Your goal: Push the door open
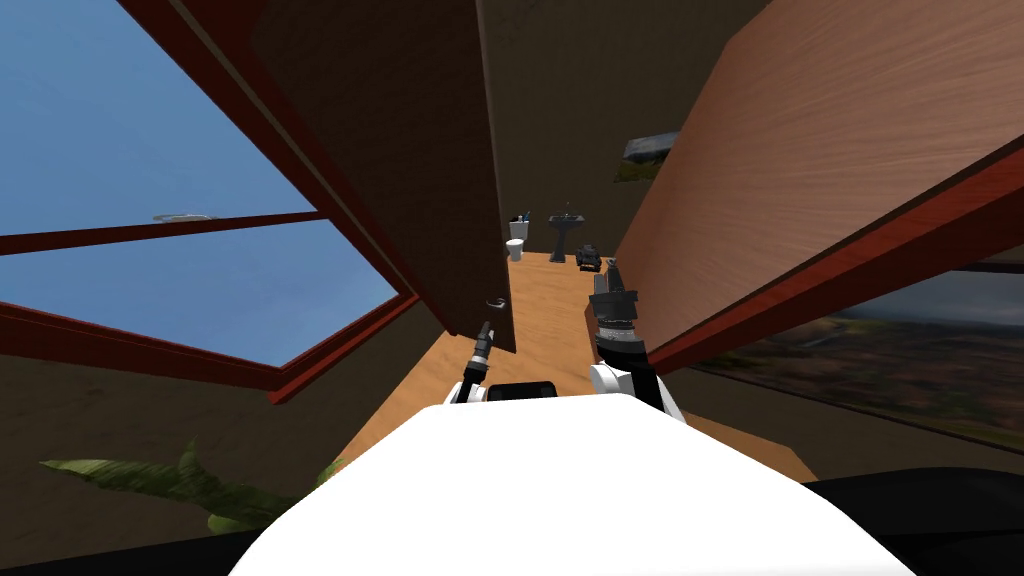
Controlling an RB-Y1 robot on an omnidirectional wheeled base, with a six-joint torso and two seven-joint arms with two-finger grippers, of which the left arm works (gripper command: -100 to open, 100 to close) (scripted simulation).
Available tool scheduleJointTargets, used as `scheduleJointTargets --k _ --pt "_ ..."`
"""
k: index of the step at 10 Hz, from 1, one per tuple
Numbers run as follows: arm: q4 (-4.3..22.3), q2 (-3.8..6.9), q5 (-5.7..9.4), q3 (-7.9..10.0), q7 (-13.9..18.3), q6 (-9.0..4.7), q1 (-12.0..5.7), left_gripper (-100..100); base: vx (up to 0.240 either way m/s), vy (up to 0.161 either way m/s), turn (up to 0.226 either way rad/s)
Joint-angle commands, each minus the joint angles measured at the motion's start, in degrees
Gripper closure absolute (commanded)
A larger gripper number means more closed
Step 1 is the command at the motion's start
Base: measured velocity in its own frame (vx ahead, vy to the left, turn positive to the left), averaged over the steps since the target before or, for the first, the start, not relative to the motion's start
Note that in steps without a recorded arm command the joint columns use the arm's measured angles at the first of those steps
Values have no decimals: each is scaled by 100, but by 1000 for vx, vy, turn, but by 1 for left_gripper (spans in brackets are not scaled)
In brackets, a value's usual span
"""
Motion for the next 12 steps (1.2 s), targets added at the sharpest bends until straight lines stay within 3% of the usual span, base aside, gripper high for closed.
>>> scheduleJointTargets --k 1,9,11,12 --pt "226 15 -7 -50 14 -50 -53 -100 74 117 -81" --pt "1252 -12 -52 -263 29 -286 -322 -100 69 98 -68" --pt "1423 -20 -59 -299 31 -326 -367 -100 57 104 -56" --pt "1387 -22 -58 -289 24 -327 -349 -100 27 41 -11"
